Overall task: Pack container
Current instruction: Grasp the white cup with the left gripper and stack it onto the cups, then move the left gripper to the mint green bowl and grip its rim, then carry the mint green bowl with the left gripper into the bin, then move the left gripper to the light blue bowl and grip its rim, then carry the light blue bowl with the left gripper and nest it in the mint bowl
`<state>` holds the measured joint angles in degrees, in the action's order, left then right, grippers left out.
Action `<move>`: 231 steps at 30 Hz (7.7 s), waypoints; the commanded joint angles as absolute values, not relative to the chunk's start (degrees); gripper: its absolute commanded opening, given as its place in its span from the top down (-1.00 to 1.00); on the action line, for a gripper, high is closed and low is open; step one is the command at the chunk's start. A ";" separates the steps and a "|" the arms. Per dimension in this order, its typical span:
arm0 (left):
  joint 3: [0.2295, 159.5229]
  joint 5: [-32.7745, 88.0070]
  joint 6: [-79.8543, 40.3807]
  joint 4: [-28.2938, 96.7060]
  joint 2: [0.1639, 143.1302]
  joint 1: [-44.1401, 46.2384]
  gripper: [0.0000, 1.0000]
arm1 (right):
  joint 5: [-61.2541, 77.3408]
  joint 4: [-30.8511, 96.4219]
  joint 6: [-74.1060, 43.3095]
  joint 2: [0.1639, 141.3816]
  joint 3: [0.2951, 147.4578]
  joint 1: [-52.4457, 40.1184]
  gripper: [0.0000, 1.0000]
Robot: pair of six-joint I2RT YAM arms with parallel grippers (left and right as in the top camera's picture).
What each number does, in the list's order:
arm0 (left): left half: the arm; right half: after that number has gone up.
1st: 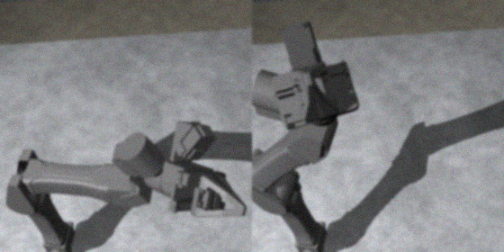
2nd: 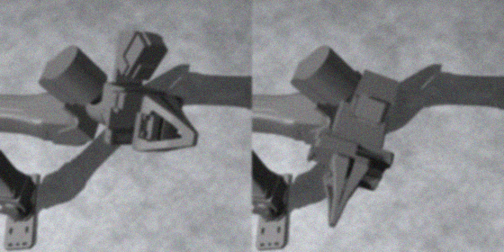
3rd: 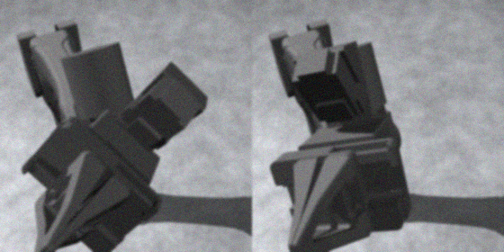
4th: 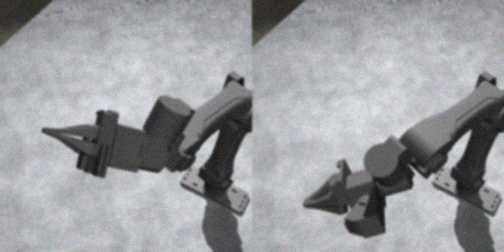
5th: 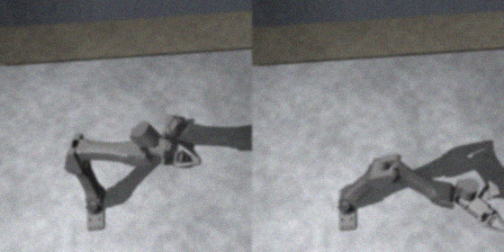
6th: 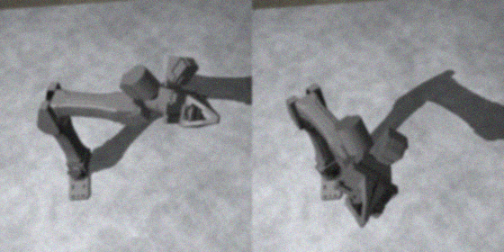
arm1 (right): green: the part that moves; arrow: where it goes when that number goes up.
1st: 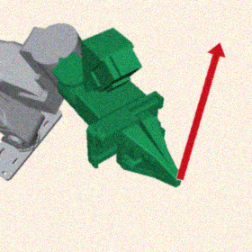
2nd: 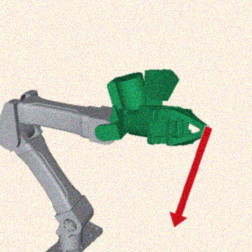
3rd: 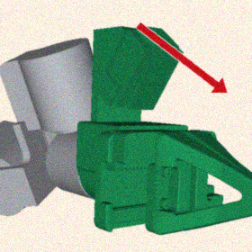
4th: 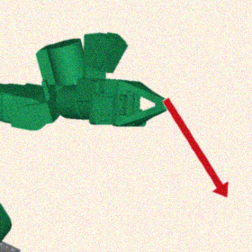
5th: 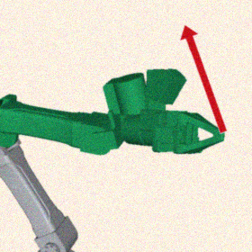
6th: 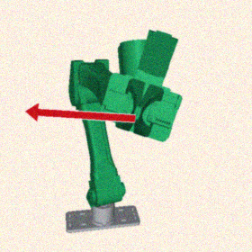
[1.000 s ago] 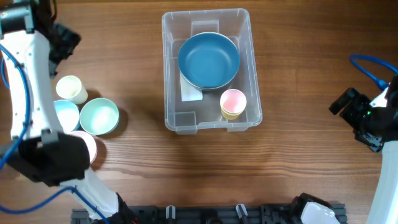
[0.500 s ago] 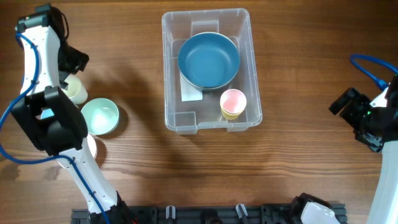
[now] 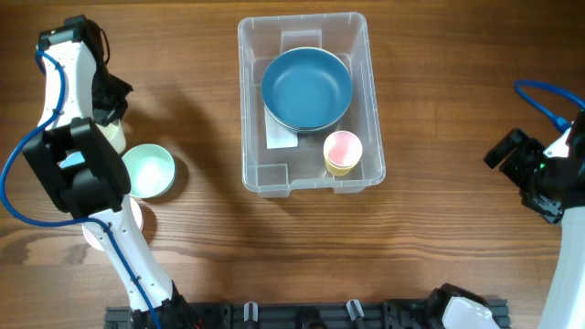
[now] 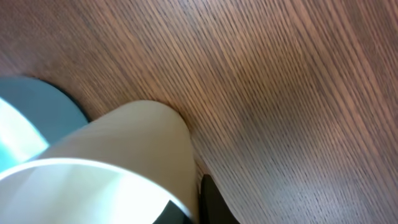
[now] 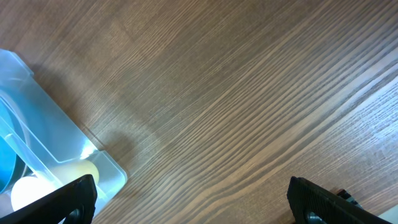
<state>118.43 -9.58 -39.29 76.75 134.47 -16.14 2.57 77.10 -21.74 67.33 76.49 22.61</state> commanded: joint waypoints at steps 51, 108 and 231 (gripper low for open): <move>126.23 -5.23 -39.51 80.62 120.92 44.29 -0.10 | 3.07 77.34 -21.02 67.55 76.38 22.83 -1.00; 83.26 -7.57 -36.21 56.34 106.98 -1.19 0.92 | 3.07 77.36 -20.99 67.55 76.38 22.85 -0.99; 99.66 -5.82 -42.52 67.61 102.41 42.17 0.92 | 3.07 78.06 -20.97 67.55 76.38 22.83 -0.99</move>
